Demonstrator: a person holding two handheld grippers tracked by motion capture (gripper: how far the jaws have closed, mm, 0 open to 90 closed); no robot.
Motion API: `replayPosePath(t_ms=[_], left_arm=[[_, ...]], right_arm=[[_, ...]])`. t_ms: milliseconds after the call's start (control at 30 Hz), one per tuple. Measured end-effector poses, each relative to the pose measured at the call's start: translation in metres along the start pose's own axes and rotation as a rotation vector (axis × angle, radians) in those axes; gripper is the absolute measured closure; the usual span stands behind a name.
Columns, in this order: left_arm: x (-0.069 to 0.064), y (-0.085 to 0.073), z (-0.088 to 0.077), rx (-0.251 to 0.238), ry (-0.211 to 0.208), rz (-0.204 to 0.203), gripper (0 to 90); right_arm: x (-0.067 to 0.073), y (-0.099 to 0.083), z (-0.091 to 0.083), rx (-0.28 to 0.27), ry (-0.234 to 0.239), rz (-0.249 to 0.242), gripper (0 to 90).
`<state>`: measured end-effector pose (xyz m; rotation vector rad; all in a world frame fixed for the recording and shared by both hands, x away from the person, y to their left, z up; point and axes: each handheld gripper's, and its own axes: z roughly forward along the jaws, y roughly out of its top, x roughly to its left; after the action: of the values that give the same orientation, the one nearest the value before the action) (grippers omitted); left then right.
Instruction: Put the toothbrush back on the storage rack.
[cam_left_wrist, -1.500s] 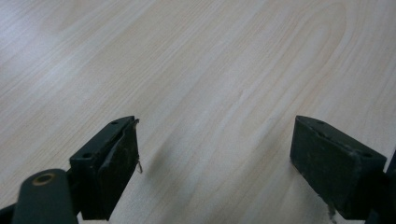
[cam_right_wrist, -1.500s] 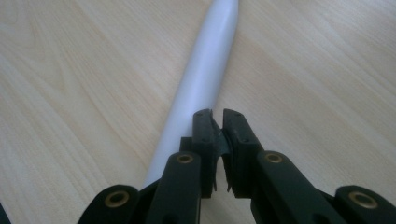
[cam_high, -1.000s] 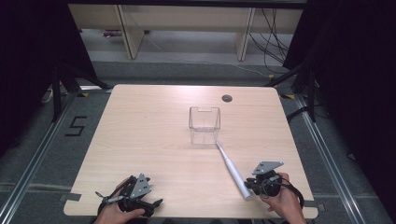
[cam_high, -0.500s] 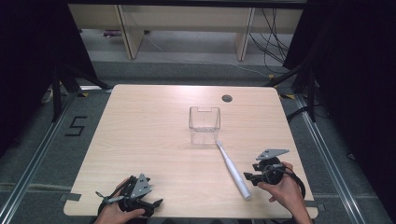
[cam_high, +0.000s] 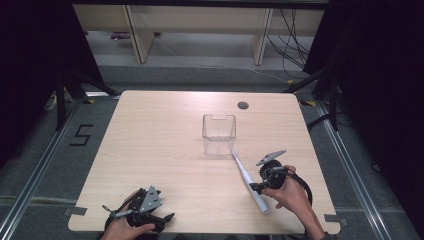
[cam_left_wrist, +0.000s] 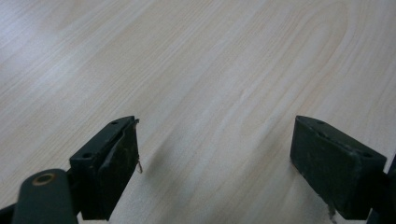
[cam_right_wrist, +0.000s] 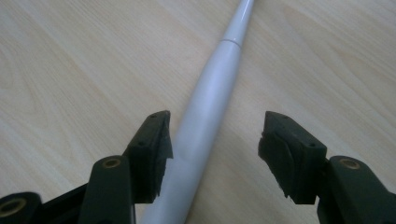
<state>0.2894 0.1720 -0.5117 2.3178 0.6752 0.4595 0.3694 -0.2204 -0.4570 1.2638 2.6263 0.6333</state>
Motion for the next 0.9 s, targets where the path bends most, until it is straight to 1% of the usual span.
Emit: replayPosePath(t_ms=[33, 67, 100, 133, 167, 200, 233, 267, 300, 333, 433, 467, 500, 533, 633, 667, 700, 733, 767, 800, 833, 867, 900], left_arm=[[0.0, 0.0, 0.0, 0.0, 0.0, 0.0, 15.1], [0.0, 0.0, 0.0, -0.005, 0.003, -0.004, 15.1], [0.0, 0.0, 0.0, -0.004, 0.003, -0.003, 15.1], [0.0, 0.0, 0.0, -0.002, 0.002, -0.002, 15.1], [0.0, 0.0, 0.0, -0.003, 0.001, -0.003, 15.1], [0.0, 0.0, 0.0, -0.004, 0.007, -0.002, 15.1], [0.0, 0.0, 0.0, -0.004, 0.007, -0.002, 15.1], [0.0, 0.0, 0.0, -0.004, 0.006, -0.002, 15.1], [0.0, 0.0, 0.0, -0.005, 0.005, -0.003, 15.1], [0.0, 0.0, 0.0, -0.005, 0.005, -0.003, 15.1], [0.0, 0.0, 0.0, -0.006, 0.008, -0.005, 15.1], [0.0, 0.0, 0.0, -0.005, 0.005, -0.003, 15.1], [0.0, 0.0, 0.0, -0.006, 0.005, -0.003, 15.1], [0.0, 0.0, 0.0, -0.007, 0.006, -0.005, 15.1], [0.0, 0.0, 0.0, -0.009, 0.007, -0.007, 15.1], [0.0, 0.0, 0.0, -0.01, 0.007, -0.007, 15.1], [0.0, 0.0, 0.0, -0.01, 0.007, -0.007, 15.1], [0.0, 0.0, 0.0, -0.007, 0.007, -0.01, 15.1], [0.001, 0.0, 0.0, -0.008, 0.006, -0.004, 15.1], [0.0, 0.0, 0.0, -0.008, 0.006, -0.005, 15.1], [0.0, 0.0, 0.0, -0.009, 0.008, -0.006, 15.1], [0.0, 0.0, 0.0, -0.009, 0.008, -0.006, 15.1], [0.0, 0.0, 0.0, -0.009, 0.008, -0.008, 15.1]], right_arm=[[0.0, 0.0, 0.0, 0.0, 0.0, 0.0, 42.9], [0.001, 0.001, 0.001, 0.001, 0.019, -0.01, 42.8], [0.002, 0.002, 0.002, 0.016, 0.019, -0.017, 42.7], [0.003, 0.005, 0.007, 0.02, 0.032, -0.045, 42.7], [0.002, 0.006, 0.009, 0.017, 0.022, -0.072, 42.7], [0.003, 0.008, 0.01, 0.041, 0.024, -0.055, 42.7], [0.003, 0.008, 0.01, 0.041, 0.024, -0.055, 42.7], [0.005, 0.009, 0.012, 0.072, 0.027, -0.028, 42.9], [0.002, 0.011, 0.015, 0.048, 0.023, -0.084, 43.0], [0.002, 0.012, 0.015, 0.069, 0.023, -0.075, 43.2], [0.002, 0.013, 0.018, 0.078, 0.023, -0.073, 43.5], [0.006, 0.015, 0.018, 0.116, 0.028, -0.029, 44.2], [0.006, 0.015, 0.018, 0.116, 0.028, -0.029, 44.2], [0.003, 0.017, 0.022, 0.107, 0.028, -0.074, 45.1], [0.003, 0.017, 0.024, 0.116, 0.033, -0.078, 45.6], [0.002, 0.019, 0.026, 0.112, 0.037, -0.091, 46.3], [0.002, 0.019, 0.026, 0.112, 0.037, -0.091, 46.3], [0.0, 0.02, 0.028, 0.115, 0.035, -0.112, 46.4], [0.0, 0.02, 0.028, 0.122, 0.036, -0.102, 46.6], [-0.001, 0.021, 0.029, 0.125, 0.035, -0.114, 47.0], [-0.001, 0.021, 0.029, 0.135, 0.038, -0.103, 47.4], [-0.001, 0.022, 0.03, 0.137, 0.047, -0.114, 47.6], [-0.001, 0.022, 0.03, 0.137, 0.047, -0.114, 47.6]])
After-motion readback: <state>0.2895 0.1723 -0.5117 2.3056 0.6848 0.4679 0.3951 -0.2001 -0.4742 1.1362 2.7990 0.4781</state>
